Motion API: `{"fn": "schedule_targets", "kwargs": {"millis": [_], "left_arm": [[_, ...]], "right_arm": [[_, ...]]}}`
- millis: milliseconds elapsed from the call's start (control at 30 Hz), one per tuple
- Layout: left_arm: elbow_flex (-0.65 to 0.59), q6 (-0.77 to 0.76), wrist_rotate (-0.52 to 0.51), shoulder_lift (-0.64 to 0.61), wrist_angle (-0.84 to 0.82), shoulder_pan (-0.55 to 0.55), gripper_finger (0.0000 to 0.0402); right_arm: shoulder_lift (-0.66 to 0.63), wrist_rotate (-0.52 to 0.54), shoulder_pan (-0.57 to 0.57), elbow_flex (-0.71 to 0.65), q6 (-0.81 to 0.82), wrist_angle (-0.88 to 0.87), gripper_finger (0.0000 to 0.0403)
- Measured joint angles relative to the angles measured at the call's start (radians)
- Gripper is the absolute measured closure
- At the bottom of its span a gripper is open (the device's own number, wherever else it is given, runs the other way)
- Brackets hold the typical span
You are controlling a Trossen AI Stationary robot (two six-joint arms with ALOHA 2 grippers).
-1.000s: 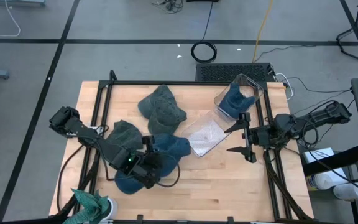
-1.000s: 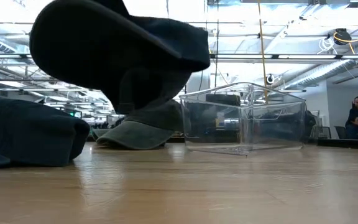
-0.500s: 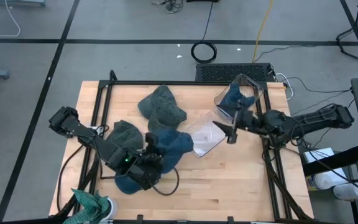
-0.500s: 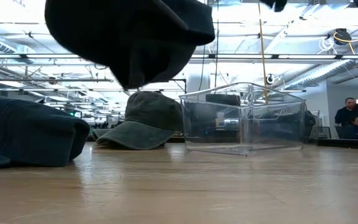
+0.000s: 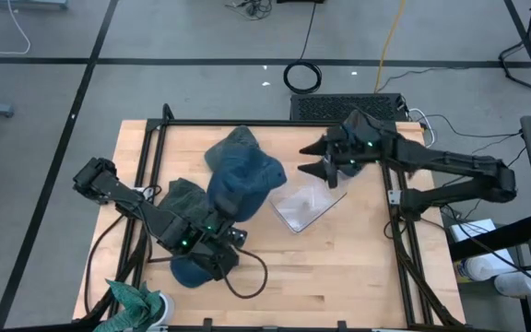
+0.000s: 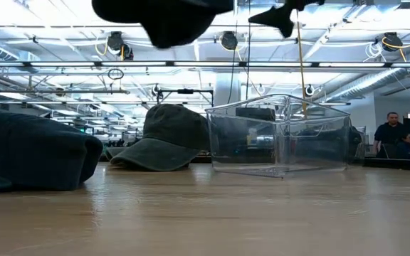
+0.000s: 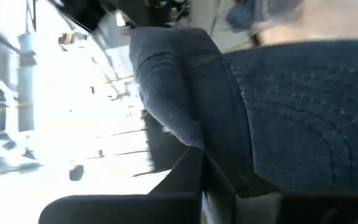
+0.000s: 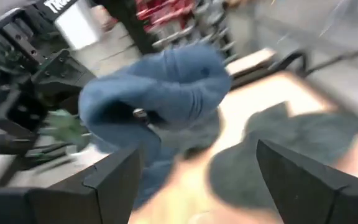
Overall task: Pick & Place hat
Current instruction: Put the right blue cap into the top transparent bin
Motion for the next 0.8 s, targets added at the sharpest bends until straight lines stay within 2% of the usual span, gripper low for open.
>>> {"fn": "schedule_targets", "kwargs": {"millis": [67,167,333,500,800], "left_arm": [[-0.003,0.123,-0.027,0.000,0.077,0.000,0.0397],[-0.010,0.285,-0.055,0.000,0.172,-0.007,0.0394],[-0.011,0.348,-0.037,0.000,0.193,-0.014,0.0397],[-0.011,0.405,-0.012,0.000,0.194,-0.012,0.0397],[-0.011,0.473,0.021,0.012,0.196,0.027,0.0398]], "right_arm": [[0.034,-0.112,-0.037,0.013,0.069,0.005,0.0106],[0.070,-0.211,-0.076,0.020,0.145,0.058,0.0106],[0.105,-0.354,-0.100,0.020,0.249,0.197,0.0106],[0.137,-0.370,-0.099,0.020,0.359,0.295,0.0106],[0.217,-0.368,-0.100,0.019,0.348,0.331,0.0106]]}}
